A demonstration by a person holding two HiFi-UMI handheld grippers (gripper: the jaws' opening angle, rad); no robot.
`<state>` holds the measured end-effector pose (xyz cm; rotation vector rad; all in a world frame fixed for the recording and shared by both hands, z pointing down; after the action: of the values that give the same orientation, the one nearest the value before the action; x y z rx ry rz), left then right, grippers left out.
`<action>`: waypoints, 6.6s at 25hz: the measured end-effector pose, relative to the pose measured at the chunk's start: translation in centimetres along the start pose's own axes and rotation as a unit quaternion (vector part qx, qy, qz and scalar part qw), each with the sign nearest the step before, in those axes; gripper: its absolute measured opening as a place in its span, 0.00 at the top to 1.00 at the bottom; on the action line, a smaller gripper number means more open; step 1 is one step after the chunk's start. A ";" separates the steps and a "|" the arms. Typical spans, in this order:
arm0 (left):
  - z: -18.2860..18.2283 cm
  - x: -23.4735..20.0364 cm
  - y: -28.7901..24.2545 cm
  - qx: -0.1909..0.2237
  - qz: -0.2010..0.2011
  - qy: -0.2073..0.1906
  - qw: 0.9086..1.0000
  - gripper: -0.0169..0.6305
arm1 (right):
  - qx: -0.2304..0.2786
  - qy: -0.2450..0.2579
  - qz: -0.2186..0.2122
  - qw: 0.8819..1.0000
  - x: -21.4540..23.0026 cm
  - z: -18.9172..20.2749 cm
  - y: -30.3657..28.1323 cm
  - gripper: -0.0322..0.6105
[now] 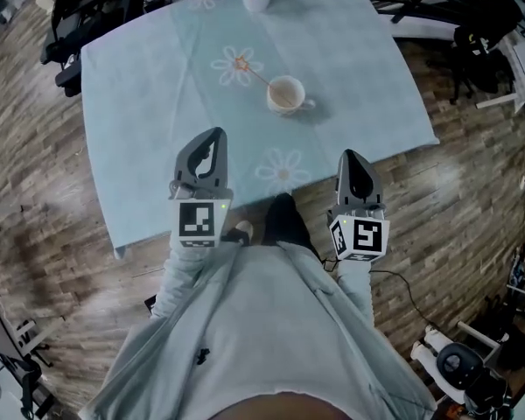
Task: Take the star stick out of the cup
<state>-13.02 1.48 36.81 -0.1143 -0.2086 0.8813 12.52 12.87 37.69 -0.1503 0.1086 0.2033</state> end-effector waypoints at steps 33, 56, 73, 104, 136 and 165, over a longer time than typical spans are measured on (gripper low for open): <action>-2.8 -3.4 -11.1 -0.038 -0.165 0.036 0.985 0.95 | 0.020 0.017 -0.209 0.978 3.7 -3.6 -21.1 0.93; 1.3 -3.9 -13.0 -0.018 -0.123 0.176 0.976 0.77 | -0.002 0.017 -0.200 0.980 2.5 -2.6 -20.9 0.93; 7.4 -3.8 -16.5 -0.052 -0.080 0.290 0.952 0.64 | -0.032 0.017 -0.199 0.979 1.9 -0.7 -20.6 0.93; 11.0 -3.3 -20.1 -0.082 -0.025 0.322 0.943 0.78 | -0.063 0.014 -0.174 0.983 1.8 1.2 -19.5 0.93; 7.9 -3.0 -20.7 -0.047 -0.009 0.290 0.956 0.94 | -0.055 0.010 -0.173 0.983 2.2 1.0 -19.5 0.93; -2.2 -3.9 -12.7 0.038 -0.087 0.090 0.991 0.94 | 0.028 0.003 -0.228 0.973 0.4 -3.3 -21.4 0.93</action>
<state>-5.37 -9.57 36.53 -0.1023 -0.0156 0.6991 17.07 -8.33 37.33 -0.1168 0.0832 -0.2588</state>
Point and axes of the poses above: the fingertips, and each gripper's own axes: y backward along the fingers, x to its right, z out of its underside, the point moved 7 cm from there along y, backward along the fingers, and after that the axes turned 10 degrees about z, right-handed, at the moved point
